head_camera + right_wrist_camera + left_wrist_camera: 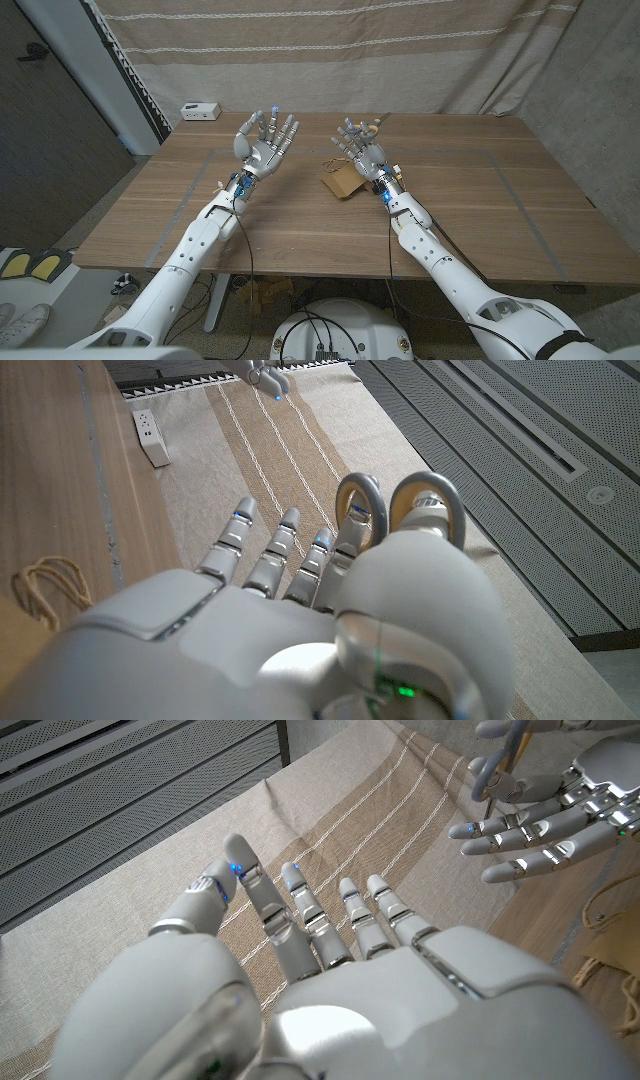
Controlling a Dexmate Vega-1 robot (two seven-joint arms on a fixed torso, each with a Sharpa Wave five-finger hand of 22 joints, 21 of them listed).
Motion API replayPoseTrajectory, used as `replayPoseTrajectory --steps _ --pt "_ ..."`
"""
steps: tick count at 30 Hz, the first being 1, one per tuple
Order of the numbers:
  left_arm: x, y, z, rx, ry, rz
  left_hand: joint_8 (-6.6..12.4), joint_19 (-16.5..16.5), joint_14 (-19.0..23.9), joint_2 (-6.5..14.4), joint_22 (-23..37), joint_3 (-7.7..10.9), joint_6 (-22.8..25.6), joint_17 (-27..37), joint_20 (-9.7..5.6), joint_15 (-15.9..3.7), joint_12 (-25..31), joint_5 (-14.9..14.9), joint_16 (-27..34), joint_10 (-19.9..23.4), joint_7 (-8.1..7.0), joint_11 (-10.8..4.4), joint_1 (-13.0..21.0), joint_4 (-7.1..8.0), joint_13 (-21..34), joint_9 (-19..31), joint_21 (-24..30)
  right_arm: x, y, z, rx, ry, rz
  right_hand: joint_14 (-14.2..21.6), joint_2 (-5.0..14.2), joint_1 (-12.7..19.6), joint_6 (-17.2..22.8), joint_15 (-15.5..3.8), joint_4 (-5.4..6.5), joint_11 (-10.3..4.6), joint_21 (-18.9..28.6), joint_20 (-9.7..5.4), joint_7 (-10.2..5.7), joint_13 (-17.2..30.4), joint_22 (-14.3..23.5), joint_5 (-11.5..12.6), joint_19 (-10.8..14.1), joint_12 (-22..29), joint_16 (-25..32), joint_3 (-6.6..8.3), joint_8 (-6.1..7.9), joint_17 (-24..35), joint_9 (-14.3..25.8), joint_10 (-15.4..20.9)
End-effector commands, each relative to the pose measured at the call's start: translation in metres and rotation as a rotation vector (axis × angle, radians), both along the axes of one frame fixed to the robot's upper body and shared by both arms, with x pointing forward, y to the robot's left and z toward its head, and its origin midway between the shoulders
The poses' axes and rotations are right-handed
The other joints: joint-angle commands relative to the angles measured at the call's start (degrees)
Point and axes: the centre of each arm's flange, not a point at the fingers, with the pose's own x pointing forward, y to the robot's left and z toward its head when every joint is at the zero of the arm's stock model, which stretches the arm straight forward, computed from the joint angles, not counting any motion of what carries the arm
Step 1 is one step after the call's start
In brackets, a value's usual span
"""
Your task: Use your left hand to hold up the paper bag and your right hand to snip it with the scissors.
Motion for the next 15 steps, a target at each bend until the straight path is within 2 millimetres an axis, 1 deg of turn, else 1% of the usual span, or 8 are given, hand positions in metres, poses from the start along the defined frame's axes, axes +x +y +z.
replayPoseTrajectory --steps 1,2,3,8,9,10,12,15 --pt "-0.0011 0.0005 -0.0015 0.001 0.002 0.004 0.09 0.59 0.68 0.06 0.26 0.33 0.83 0.10 -3.13 -9.60 0.36 -0.17 0.44 0.90 -0.09 0.07 -0.45 -0.03 0.17 0.08 -0.18 0.0002 0.0005 -0.0001 -0.014 -0.009 -0.006 -0.63 0.09 0.32 0.41 -9.27 -0.26 0.33 -0.18 0.06 -0.58 -0.40 0.26 0.36 -0.48 -0.30 -0.60 -0.16 -0.35 0.00 0.12 -0.24" --pt "-0.0011 0.0005 -0.0015 0.001 0.002 0.004 0.08 0.59 0.69 0.05 0.26 0.34 0.85 0.10 -3.13 -9.59 0.37 -0.17 0.44 0.92 -0.12 0.07 -0.45 -0.03 0.17 0.08 -0.17 0.0002 0.0005 -0.0001 -0.014 -0.009 -0.006 -0.64 0.10 0.33 0.32 -9.27 -0.26 0.32 -0.19 0.08 -0.66 -0.47 0.26 0.38 -0.48 -0.26 -0.62 -0.15 -0.44 -0.01 0.13 -0.06" --pt "-0.0010 0.0005 -0.0015 0.002 0.002 0.003 0.06 0.60 0.70 0.04 0.26 0.35 0.84 0.10 -3.13 -9.59 0.37 -0.17 0.44 0.97 -0.11 0.07 -0.46 -0.04 0.17 0.08 -0.18 -0.0012 -0.0003 0.0011 -0.023 -0.015 -0.018 -1.07 0.11 0.38 -0.29 -9.25 -0.29 0.16 -0.26 -0.02 -0.95 -0.69 0.27 0.42 -0.55 -0.35 -0.84 -0.14 -0.89 -0.07 0.15 -0.02" --pt "-0.0006 0.0000 -0.0011 0.002 -0.001 0.000 0.01 0.62 0.72 0.00 0.26 0.39 0.95 0.10 -3.14 -9.58 0.38 -0.19 0.43 1.11 0.06 0.07 -0.47 -0.06 0.18 0.08 -0.18 -0.0031 -0.0007 0.0029 -0.023 -0.028 -0.016 -1.86 0.16 0.41 -1.38 -9.23 -0.32 0.46 -0.40 -0.03 -0.97 -1.22 0.28 0.51 -0.65 -0.97 -1.30 -0.12 -1.83 -0.19 0.21 -0.93" --pt "-0.0005 -0.0001 -0.0009 0.002 -0.001 0.000 0.00 0.62 0.72 0.00 0.26 0.39 0.96 0.09 -3.13 -9.58 0.38 -0.19 0.42 1.13 0.07 0.07 -0.47 -0.06 0.18 0.08 -0.17 -0.0034 -0.0007 0.0031 -0.025 -0.032 -0.018 -2.48 0.18 0.47 -2.33 -9.02 -0.36 0.38 -0.59 -0.15 -1.12 -1.48 0.28 0.56 -0.98 -1.10 -1.62 -0.10 -2.49 -0.25 0.22 -0.94" --pt "-0.0004 -0.0003 -0.0008 0.002 -0.002 -0.001 -0.01 0.62 0.72 0.00 0.26 0.40 0.94 0.09 -3.14 -9.58 0.38 -0.19 0.42 1.13 0.07 0.07 -0.47 -0.06 0.18 0.08 -0.17 -0.0036 -0.0006 0.0033 -0.024 -0.034 -0.019 -2.73 0.23 0.51 -2.93 -9.01 -0.38 0.40 -0.69 -0.08 -1.55 -1.64 0.28 0.60 -1.13 -1.24 -1.76 -0.08 -2.91 -0.29 0.23 -1.09" --pt "-0.0003 -0.0003 -0.0005 0.003 -0.002 -0.002 -0.06 0.63 0.71 -0.02 0.27 0.42 0.94 0.09 -3.15 -9.59 0.38 -0.19 0.41 1.20 0.02 0.07 -0.47 -0.08 0.18 0.07 -0.18 -0.0038 -0.0006 0.0036 -0.024 -0.039 -0.014 -3.40 0.28 0.54 -3.03 -8.90 -0.39 0.09 -0.88 0.05 -1.89 -1.83 0.29 0.64 -1.51 -1.49 -2.07 -0.05 -3.19 -0.33 0.25 -1.48" --pt "-0.0002 -0.0002 -0.0001 0.003 -0.003 -0.001 -0.11 0.63 0.70 -0.04 0.27 0.46 0.96 0.09 -3.15 -9.60 0.38 -0.19 0.39 1.26 0.07 0.07 -0.47 -0.09 0.18 0.07 -0.18 -0.0042 0.0000 0.0041 -0.022 -0.043 -0.012 -4.61 0.41 0.57 -4.16 -8.75 -0.40 0.22 -1.14 0.23 -2.92 -2.20 0.31 0.73 -1.90 -1.87 -2.61 -0.01 -4.15 -0.42 0.28 -1.96"
